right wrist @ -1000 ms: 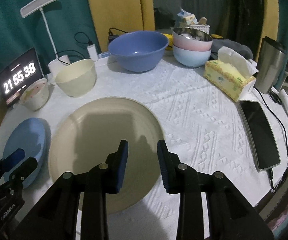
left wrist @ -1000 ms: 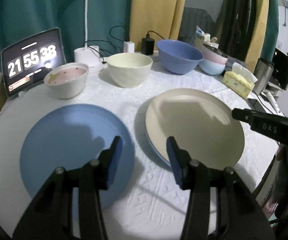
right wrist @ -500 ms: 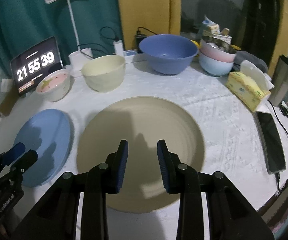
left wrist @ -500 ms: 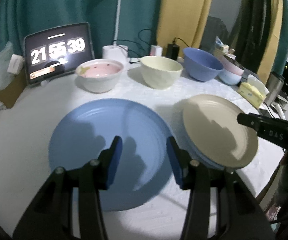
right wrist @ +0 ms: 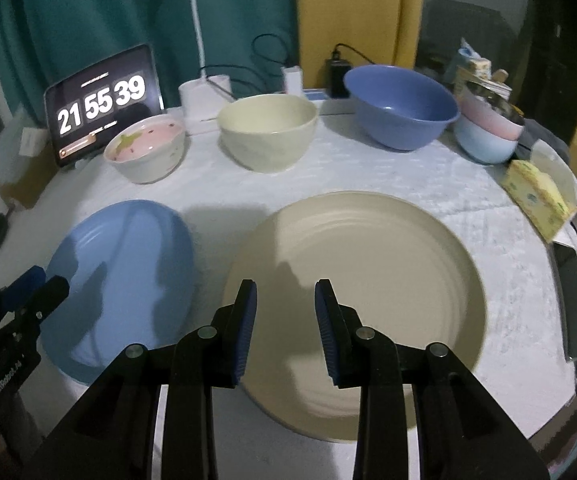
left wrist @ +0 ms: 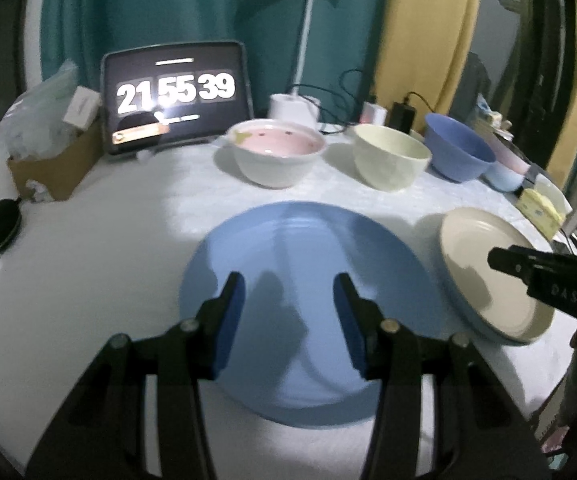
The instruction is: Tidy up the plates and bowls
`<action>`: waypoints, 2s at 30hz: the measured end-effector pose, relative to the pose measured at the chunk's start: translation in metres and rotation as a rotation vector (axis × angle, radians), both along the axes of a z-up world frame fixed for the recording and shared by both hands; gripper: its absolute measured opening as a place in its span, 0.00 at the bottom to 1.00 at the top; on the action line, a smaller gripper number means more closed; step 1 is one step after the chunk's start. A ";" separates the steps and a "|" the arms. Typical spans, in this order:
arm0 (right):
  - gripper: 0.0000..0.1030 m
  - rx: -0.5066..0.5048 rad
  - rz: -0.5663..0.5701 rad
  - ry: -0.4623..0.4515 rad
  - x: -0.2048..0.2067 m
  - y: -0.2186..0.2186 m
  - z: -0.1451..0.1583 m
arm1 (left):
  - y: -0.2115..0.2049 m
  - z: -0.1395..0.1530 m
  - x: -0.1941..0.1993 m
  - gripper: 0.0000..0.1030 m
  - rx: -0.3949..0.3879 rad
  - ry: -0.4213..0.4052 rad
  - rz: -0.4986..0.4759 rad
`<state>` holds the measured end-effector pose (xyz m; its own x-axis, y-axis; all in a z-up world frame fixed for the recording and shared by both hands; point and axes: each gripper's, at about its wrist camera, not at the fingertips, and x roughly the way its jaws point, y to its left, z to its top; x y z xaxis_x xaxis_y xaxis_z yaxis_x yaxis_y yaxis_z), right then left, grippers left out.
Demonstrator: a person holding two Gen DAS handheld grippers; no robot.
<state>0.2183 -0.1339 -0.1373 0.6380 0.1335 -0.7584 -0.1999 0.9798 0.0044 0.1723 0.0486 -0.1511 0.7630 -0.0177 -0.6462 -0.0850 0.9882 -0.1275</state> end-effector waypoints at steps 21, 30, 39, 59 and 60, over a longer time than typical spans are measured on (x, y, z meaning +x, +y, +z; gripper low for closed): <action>0.31 -0.013 0.101 0.073 0.025 0.065 -0.028 | 0.069 -0.025 0.008 0.62 0.021 0.052 0.139; 0.31 -0.014 0.111 0.115 0.036 0.077 -0.043 | 0.069 -0.038 0.019 0.62 0.014 0.123 0.110; 0.31 -0.015 0.129 0.128 0.038 0.079 -0.049 | 0.065 -0.045 0.029 0.61 0.027 0.175 0.095; 0.23 -0.005 0.180 0.097 0.023 0.081 -0.040 | 0.047 -0.041 0.023 0.41 0.025 0.164 0.040; 0.23 -0.002 0.180 0.092 0.022 0.080 -0.038 | 0.047 -0.040 0.022 0.41 0.026 0.161 0.040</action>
